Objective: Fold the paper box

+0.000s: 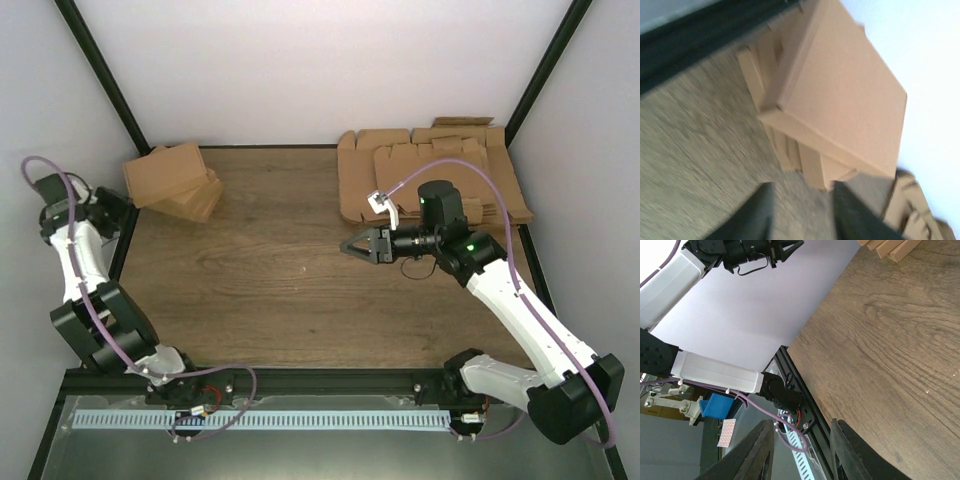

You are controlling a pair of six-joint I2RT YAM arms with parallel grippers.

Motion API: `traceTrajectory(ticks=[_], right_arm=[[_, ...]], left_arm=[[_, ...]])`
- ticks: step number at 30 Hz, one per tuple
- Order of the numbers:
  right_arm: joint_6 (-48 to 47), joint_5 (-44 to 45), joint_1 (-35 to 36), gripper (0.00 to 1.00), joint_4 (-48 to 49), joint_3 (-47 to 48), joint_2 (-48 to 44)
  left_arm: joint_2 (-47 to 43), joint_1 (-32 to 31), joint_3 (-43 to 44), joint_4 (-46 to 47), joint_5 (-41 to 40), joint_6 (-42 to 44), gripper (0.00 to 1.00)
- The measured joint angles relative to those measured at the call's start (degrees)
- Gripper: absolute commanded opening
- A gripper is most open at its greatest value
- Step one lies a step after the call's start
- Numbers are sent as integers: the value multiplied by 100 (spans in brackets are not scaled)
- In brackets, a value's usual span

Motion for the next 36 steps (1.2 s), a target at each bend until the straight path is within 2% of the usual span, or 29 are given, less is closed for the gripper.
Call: traceTrajectory(ticks=[1, 6, 12, 18, 31, 36], right_arm=[[0, 2, 0, 34, 0, -7, -2], [39, 17, 0, 34, 11, -72, -13], [63, 28, 0, 34, 15, -72, -13], [63, 44, 0, 34, 15, -72, -13], [63, 57, 0, 34, 13, -114, -37], [85, 68, 0, 35, 4, -208, -68]], left_arm=[[-63, -94, -131, 33, 90, -96, 4], [262, -588, -264, 127, 341, -330, 4], [1016, -588, -319, 341, 437, -516, 4], [1915, -566, 249, 306, 350, -496, 4], [2337, -485, 1255, 337, 22, -595, 4], [2564, -437, 1355, 254, -74, -595, 4]])
